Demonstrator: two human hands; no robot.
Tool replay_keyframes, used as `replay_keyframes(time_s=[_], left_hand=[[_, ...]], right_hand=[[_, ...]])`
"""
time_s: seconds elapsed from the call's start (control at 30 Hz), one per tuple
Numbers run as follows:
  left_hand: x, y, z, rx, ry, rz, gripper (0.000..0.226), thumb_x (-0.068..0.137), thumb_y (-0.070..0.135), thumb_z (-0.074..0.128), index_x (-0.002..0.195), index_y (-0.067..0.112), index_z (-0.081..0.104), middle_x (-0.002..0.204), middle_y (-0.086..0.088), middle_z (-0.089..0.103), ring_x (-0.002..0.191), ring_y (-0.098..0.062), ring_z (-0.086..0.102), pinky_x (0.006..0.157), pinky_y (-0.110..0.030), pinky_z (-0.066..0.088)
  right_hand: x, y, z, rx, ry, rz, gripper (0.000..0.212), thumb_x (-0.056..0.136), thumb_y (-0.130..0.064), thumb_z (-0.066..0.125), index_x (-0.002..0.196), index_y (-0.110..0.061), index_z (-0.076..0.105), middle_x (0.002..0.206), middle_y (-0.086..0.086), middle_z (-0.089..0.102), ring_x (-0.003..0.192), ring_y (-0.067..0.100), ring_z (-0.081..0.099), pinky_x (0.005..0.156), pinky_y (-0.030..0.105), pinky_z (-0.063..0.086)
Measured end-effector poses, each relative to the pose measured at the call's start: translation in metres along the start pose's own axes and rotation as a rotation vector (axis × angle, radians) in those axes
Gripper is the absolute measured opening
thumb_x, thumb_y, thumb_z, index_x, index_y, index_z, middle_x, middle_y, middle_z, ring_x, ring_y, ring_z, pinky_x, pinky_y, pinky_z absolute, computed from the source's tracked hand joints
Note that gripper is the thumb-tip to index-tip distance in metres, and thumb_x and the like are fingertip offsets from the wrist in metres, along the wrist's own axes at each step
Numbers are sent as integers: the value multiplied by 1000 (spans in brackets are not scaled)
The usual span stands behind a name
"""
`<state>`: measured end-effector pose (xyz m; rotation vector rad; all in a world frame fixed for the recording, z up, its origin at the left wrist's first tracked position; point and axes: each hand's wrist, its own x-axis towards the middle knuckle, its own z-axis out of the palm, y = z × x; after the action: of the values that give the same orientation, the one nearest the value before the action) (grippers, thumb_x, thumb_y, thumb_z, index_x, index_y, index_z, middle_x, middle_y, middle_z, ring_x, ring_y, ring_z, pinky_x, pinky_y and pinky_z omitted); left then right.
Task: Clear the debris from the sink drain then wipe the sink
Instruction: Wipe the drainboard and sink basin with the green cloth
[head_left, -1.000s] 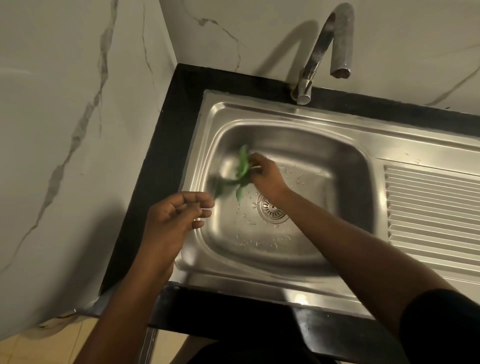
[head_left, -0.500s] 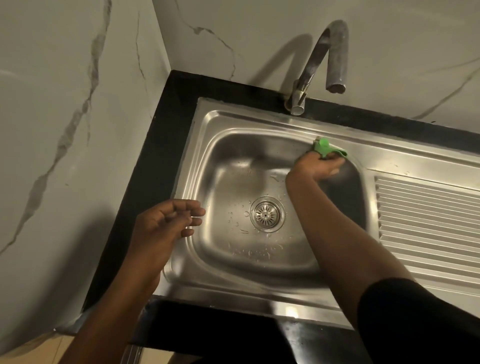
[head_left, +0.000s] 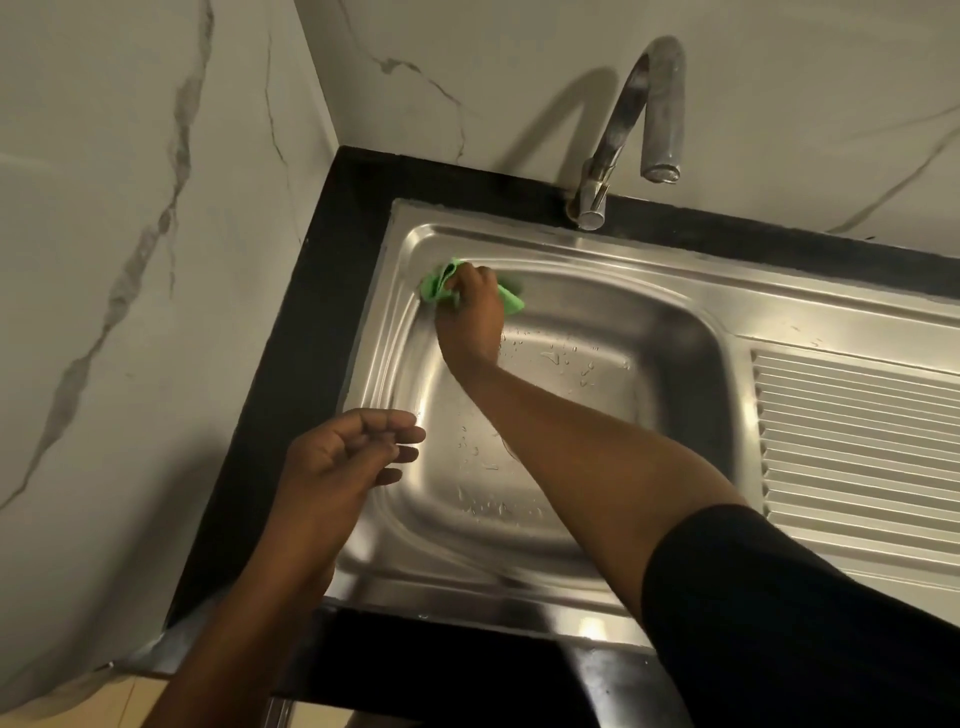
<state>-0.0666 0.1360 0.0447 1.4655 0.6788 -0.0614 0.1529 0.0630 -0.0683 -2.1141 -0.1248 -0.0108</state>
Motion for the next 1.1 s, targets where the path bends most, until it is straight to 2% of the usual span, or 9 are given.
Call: replay_keyframes(time_s=[0.07,0.17,0.27,0.33,0.43,0.6,0.8,0.97,1.1], left_hand=[[-1,2,3,3,1,2,35,101,-3,57,102,23,81,103,-4,84,99,-25,80,83,-36,58],[1,4,5,0,-8,10,35,101,-3,57,102,22,82,104,-5,84,99,-27,80,83,-36,58],[2,5,3,0,0,22,36,101,-1,59,100,27,83,104,-4,83,99,-25,80,82,-35,58],[2,3,2,-6,5,20,37,101,-1,59,100,26,83,104,-5,83,99,-26,80,83,-36,58],[1,2,5,-9,2,11,39,101,-2,58,98,28,83,103,-5,84,98,-24,80,83,-35,59],[1,3,12,9,-27,8,37,100,-3,59,100,26,82,103,-5,84,98,-23,80,84,-37,59],[0,2,11,17,-29,2,35,100,-1,59,102,26,82,103,-3,84,99,-23,80,85,-38,59],[-3,-5,7,10,-30,-20,33,101,-1,60,102,24,82,103,-3,84,99,-23,80,84,-37,59],[-6,-7,8,19,-40,-30,35,101,-2,58,101,24,82,102,-3,84,98,-23,80,85,-37,59]], right_hand=[[9,17,-21,-287,-233,-277,28,87,5,65,107,-13,70,114,3,63,106,24,59,83,34,52],[33,40,-66,-847,-566,-688,47,91,-2,65,135,-19,63,133,5,58,119,29,55,89,43,56],[48,55,-104,-1127,-645,-845,59,93,-5,64,148,-21,52,146,6,50,123,30,53,95,43,55],[48,65,-126,-1208,-620,-850,54,89,-5,69,142,-17,59,143,8,54,119,32,56,93,44,55],[43,81,-160,-1323,-554,-759,40,83,-6,76,122,-14,71,125,8,65,108,32,64,83,43,56],[35,100,-200,-1546,-595,-529,33,93,-11,64,126,-16,66,128,6,63,114,27,64,94,39,53],[24,113,-212,-1691,-629,-360,30,95,-8,58,123,-10,68,123,11,67,108,30,69,85,38,56],[15,129,-199,-1304,-554,45,68,91,-4,67,151,-6,36,141,21,48,119,43,62,94,49,55],[7,144,-180,-835,-274,444,58,94,-1,57,149,-1,38,145,26,43,129,46,53,109,48,44]])
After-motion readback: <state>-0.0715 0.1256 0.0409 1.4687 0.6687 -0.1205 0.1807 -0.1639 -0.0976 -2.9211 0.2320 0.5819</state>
